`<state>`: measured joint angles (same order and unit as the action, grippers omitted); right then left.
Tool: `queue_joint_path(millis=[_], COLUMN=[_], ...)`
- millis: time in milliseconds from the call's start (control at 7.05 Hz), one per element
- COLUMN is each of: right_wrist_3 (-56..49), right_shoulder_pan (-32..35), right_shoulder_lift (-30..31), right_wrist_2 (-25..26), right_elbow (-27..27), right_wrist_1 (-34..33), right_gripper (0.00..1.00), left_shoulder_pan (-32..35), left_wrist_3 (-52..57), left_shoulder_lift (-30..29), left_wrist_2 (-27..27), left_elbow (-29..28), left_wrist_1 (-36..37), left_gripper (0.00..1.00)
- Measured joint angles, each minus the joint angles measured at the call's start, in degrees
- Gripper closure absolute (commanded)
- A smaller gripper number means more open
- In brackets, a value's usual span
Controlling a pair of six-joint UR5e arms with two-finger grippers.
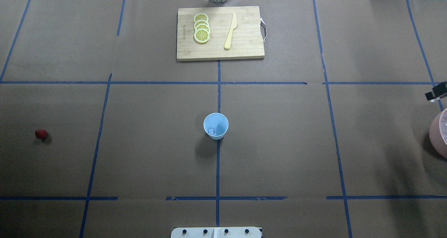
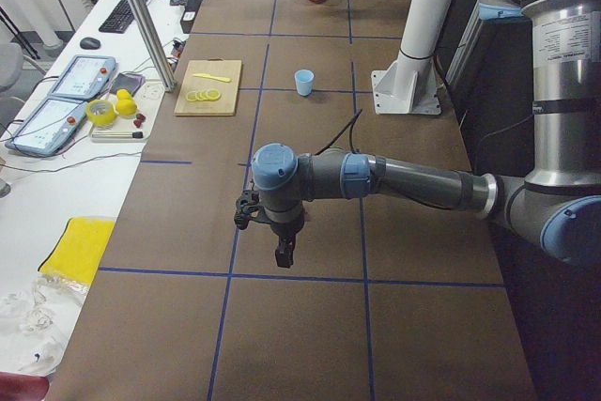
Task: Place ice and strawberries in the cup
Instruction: 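Carry the ice cube with the right gripper over the blue cup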
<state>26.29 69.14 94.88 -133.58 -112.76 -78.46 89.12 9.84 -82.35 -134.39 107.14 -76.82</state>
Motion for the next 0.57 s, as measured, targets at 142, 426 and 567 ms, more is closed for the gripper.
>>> queue_joint_path(millis=[142,426,567], right_wrist_3=[9.34,24.84,31.75], right_shoulder_pan=[-4.49,-15.1,-21.18], right_shoulder_lift=[-3.96,-11.92,-16.79], right_wrist_2=[1.24,6.91,11.23], right_elbow=[-0.87,-1.42,-1.27], right_wrist_1=[-0.06,-0.55,-2.32], right_gripper=[0.98,0.98,0.98], left_shoulder_pan=[0.0,-0.09,-0.13], left_wrist_3=[0.0,0.0,0.0], left_shoulder_lift=[0.0,0.0,0.0], left_wrist_2=[0.0,0.0,0.0], left_elbow=[0.0,0.0,0.0], left_wrist_1=[-0.02,-0.02,-0.01], left_gripper=[0.0,0.0,0.0])
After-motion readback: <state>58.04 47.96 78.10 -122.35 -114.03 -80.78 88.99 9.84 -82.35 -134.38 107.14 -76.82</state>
